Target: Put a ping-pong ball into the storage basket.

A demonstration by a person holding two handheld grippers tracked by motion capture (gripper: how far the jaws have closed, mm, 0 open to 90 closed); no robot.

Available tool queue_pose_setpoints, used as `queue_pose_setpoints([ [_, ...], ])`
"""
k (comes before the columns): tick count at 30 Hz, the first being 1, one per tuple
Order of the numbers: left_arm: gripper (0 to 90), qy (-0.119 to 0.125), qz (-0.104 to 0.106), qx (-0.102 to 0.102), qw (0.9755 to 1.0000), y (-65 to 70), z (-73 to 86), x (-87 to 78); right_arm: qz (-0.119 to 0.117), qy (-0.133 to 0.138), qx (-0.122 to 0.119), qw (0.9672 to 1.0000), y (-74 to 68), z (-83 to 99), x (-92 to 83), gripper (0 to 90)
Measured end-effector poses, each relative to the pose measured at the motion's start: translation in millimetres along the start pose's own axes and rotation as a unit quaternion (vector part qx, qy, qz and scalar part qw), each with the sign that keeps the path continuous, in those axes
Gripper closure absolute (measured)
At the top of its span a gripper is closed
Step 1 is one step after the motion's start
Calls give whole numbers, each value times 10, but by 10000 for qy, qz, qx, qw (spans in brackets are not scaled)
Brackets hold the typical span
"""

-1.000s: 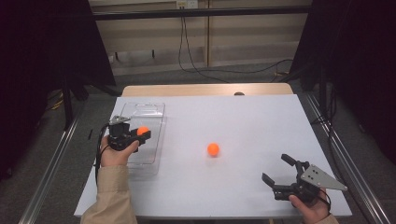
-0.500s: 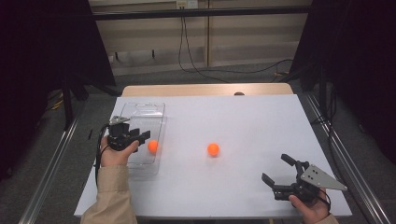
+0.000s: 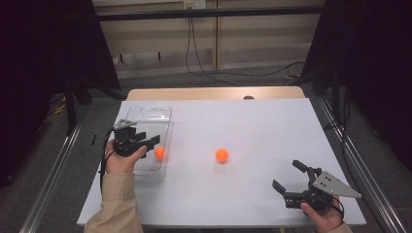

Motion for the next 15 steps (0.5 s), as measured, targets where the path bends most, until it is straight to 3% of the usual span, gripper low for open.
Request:
queue_pose_setpoints([
  [15,202,85,132,73,9998,166,-73,-9,-8,1,-12,10000,-4,-2,5,22],
])
Point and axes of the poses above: each handheld gripper's, and its own axes: x roughly forward along the jaws, z roughly out of its underside, y roughly to its right, the point moved 7 cm from there along x, roughly forward along the jaws, and after that the axes turned 1 degree about x, right-handed, at the moved point
